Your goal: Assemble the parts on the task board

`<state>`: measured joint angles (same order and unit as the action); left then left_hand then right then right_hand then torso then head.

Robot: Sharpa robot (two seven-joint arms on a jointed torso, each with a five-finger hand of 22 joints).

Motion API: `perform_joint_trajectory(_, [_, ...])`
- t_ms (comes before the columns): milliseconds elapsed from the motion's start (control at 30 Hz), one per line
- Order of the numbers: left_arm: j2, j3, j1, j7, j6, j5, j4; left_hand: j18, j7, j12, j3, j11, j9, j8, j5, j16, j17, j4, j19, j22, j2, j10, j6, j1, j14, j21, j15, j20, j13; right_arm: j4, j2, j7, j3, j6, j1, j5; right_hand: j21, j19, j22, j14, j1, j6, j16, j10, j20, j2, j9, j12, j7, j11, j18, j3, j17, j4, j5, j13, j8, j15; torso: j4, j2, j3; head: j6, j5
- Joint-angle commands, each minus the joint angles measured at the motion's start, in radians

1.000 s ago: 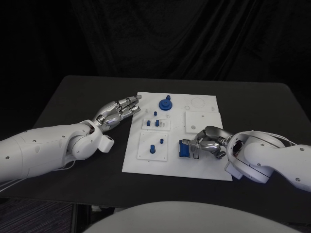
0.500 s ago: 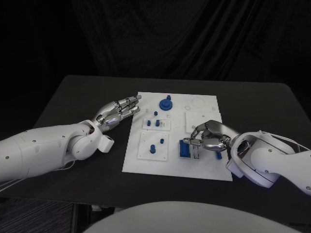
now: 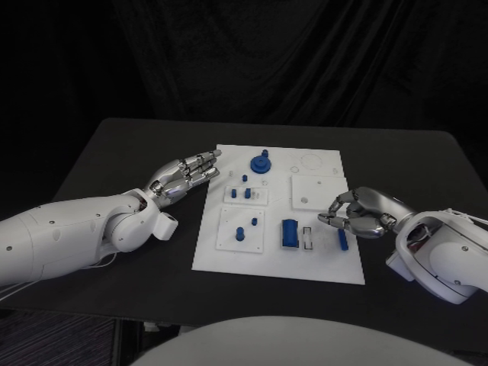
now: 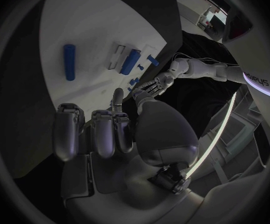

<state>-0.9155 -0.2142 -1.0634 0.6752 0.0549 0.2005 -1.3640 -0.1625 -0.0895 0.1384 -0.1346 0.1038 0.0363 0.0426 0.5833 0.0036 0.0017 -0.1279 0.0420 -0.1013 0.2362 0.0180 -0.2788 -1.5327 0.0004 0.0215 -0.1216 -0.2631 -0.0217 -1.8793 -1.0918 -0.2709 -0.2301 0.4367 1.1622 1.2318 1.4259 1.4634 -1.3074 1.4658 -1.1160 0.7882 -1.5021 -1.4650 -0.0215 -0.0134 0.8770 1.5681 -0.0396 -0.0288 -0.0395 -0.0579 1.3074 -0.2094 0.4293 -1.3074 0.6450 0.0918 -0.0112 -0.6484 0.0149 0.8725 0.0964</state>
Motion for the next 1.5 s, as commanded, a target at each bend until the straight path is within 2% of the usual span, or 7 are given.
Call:
perform_joint_trajectory(33, [0.001, 0.001, 0.002, 0.013, 0.000, -0.003, -0.003, -0.018, -0.005, 0.003, 0.001, 0.002, 0.002, 0.003, 0.004, -0.004, -0.002, 0.004, -0.002, -0.002, 0.003, 0.000, -0.001, 0.010, 0.000, 0.006, -0.005, -0.005, -0.002, -0.011, -0.025, -0.117, -0.002, -0.018, 0.003, 0.178, 0.007, 0.054, -0.217, 0.074, -0.007, 0.004, -0.005, -0.106, 0.008, 0.001, -0.003, 0.003, 0.005, -0.007, 0.004, 0.003, 0.089, -0.005, 0.006, -0.263, -0.006, 0.005, 0.0009, 0.000, -0.0001, 0.000, -0.002])
perform_joint_trajectory(233, [0.002, 0.001, 0.002, 0.019, -0.003, -0.003, -0.003, -0.018, 0.001, 0.004, 0.002, 0.005, 0.001, 0.002, 0.005, -0.004, -0.002, 0.007, -0.002, -0.001, 0.002, 0.000, 0.004, 0.011, 0.000, 0.006, -0.006, -0.006, -0.002, -0.018, -0.049, -0.222, -0.007, -0.080, 0.003, 0.261, -0.013, 0.046, -0.210, 0.067, 0.004, 0.005, 0.007, -0.106, 0.006, 0.011, -0.026, 0.003, 0.001, -0.004, -0.001, 0.017, 0.058, -0.025, -0.015, -0.263, -0.025, 0.003, 0.0010, 0.001, -0.0016, 0.000, -0.005])
perform_joint_trajectory(467, [0.003, 0.001, 0.002, 0.024, -0.005, -0.003, -0.002, -0.018, 0.006, 0.003, 0.003, 0.006, 0.000, 0.002, 0.005, -0.004, -0.002, 0.008, -0.002, -0.001, 0.001, 0.000, 0.007, 0.012, 0.000, 0.006, -0.006, -0.006, -0.001, -0.007, -0.048, -0.283, -0.010, -0.104, 0.003, 0.316, -0.011, 0.047, -0.211, 0.068, 0.018, 0.011, 0.007, -0.106, 0.003, 0.013, -0.043, 0.003, -0.004, 0.000, 0.000, 0.031, 0.061, -0.048, -0.055, -0.263, -0.037, -0.001, 0.0008, 0.001, -0.0008, 0.000, -0.009])
perform_joint_trajectory(767, [0.001, 0.001, 0.002, 0.024, -0.005, -0.003, -0.002, -0.018, 0.006, 0.003, 0.003, 0.006, 0.000, 0.002, 0.005, -0.004, -0.002, 0.008, -0.002, -0.001, 0.001, 0.000, 0.007, 0.012, 0.000, 0.006, -0.006, -0.006, -0.001, 0.014, -0.036, -0.315, -0.017, -0.147, -0.001, 0.340, -0.008, 0.048, -0.212, 0.070, 0.022, 0.019, 0.004, -0.106, 0.002, 0.011, -0.048, 0.003, -0.003, 0.000, 0.001, 0.038, 0.066, -0.059, -0.074, -0.263, -0.037, -0.001, 0.0005, 0.000, -0.0004, 0.000, -0.012])
perform_joint_trajectory(1133, [0.002, 0.001, 0.002, 0.023, -0.002, -0.003, -0.001, -0.018, 0.011, 0.003, 0.004, 0.009, 0.000, 0.001, 0.006, -0.004, -0.002, 0.010, -0.002, -0.001, 0.001, 0.000, 0.009, 0.013, 0.000, 0.006, -0.006, -0.006, -0.001, 0.030, -0.011, -0.309, -0.019, -0.155, -0.013, 0.375, -0.009, 0.048, -0.212, 0.069, 0.028, 0.023, 0.005, -0.106, 0.002, 0.006, -0.055, 0.003, -0.003, 0.000, 0.001, 0.043, 0.063, -0.070, -0.085, -0.263, -0.040, -0.001, -0.0004, 0.000, -0.0014, 0.000, -0.019])
perform_joint_trajectory(1367, [0.002, 0.001, 0.002, 0.022, 0.000, -0.003, 0.000, -0.018, 0.011, 0.003, 0.004, 0.009, 0.000, 0.001, 0.006, -0.004, -0.002, 0.010, -0.002, -0.001, 0.001, 0.000, 0.009, 0.013, 0.000, 0.006, -0.006, -0.006, -0.001, 0.033, 0.001, -0.303, -0.019, -0.158, -0.019, 0.377, -0.008, 0.049, -0.213, 0.069, 0.042, 0.044, 0.005, -0.106, -0.003, -0.008, -0.132, 0.003, -0.013, 0.008, 0.001, 0.067, 0.062, -0.077, -0.129, -0.263, -0.123, -0.007, 0.0006, 0.000, -0.0007, 0.000, -0.021])
perform_joint_trajectory(1500, [0.003, 0.001, 0.002, 0.021, 0.002, -0.003, 0.001, -0.018, 0.011, 0.003, 0.004, 0.009, 0.000, 0.001, 0.006, -0.004, -0.002, 0.010, -0.002, -0.001, 0.001, 0.000, 0.009, 0.013, 0.000, 0.006, -0.006, -0.006, -0.001, 0.036, 0.008, -0.300, -0.019, -0.156, -0.022, 0.377, -0.005, 0.051, -0.213, 0.070, 0.041, 0.049, 0.004, -0.106, -0.004, -0.009, -0.140, 0.003, -0.013, 0.009, 0.002, 0.069, 0.065, -0.076, -0.131, -0.263, -0.130, -0.008, 0.0013, -0.001, -0.0015, 0.000, -0.022])
